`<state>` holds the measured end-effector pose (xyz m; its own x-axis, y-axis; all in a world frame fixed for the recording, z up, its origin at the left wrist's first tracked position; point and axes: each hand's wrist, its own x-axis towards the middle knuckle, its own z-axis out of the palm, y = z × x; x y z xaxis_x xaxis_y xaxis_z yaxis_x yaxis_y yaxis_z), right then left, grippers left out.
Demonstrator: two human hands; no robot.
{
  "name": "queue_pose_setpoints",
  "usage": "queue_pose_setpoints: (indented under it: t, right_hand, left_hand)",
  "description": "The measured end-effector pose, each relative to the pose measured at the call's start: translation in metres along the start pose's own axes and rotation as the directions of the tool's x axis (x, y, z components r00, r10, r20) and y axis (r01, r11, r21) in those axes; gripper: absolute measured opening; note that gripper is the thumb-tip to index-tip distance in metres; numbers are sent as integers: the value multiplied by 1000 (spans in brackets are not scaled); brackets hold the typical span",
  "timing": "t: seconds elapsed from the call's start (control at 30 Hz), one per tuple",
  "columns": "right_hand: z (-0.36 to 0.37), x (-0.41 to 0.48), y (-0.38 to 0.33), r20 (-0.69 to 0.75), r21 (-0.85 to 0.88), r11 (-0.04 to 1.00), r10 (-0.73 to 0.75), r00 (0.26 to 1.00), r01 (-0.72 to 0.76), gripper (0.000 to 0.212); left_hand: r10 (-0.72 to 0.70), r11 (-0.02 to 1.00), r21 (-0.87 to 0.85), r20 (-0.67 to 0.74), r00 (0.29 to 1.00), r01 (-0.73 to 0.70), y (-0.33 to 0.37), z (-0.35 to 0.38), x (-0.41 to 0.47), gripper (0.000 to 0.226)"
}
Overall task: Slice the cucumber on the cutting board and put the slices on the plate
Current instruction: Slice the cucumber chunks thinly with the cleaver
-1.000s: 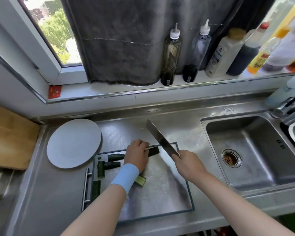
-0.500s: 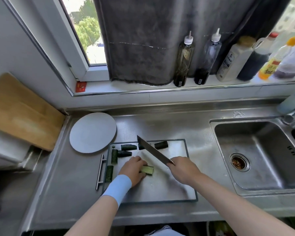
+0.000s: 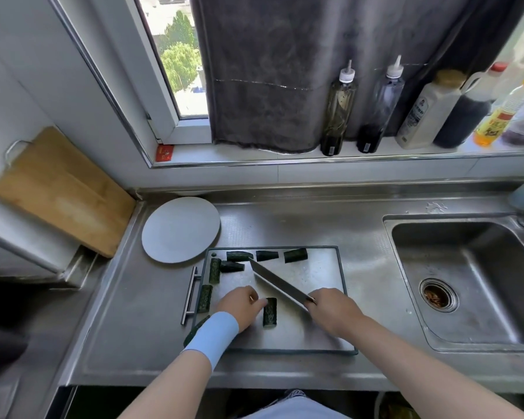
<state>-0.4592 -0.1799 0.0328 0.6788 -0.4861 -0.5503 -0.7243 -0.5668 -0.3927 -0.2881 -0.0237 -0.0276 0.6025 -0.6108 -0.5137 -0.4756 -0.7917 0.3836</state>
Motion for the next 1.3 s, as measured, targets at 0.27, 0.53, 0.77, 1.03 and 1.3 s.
queue_pose_setpoints:
  t: [0.27,0.53,0.77,1.03,1.3]
  right_hand:
    - [3,-1,6,21,-31,999,-39,999,39,34]
    - [8,-2,17,64,18,989,-145,987,144,29]
    - [12,4,14,98,14,974,-225,969,225,26]
    - [29,4,-4,79,82,972,-228,971,221,28]
    - [44,2,-14,23,67,984,-165,986,163,26]
  left_hand:
    - [-15,1000,-11,-80,997,15,32,25,-11,42]
    - [70,997,-20,-269,961,-79,20,38,-19,27]
    - [228,972,25,-367,902,-235,14,55,-22,27]
    - [332,928,14,-485,809,-372,-7,56,-15,27]
    - [512,822,74,-533,674,-565,-25,66,-1,20]
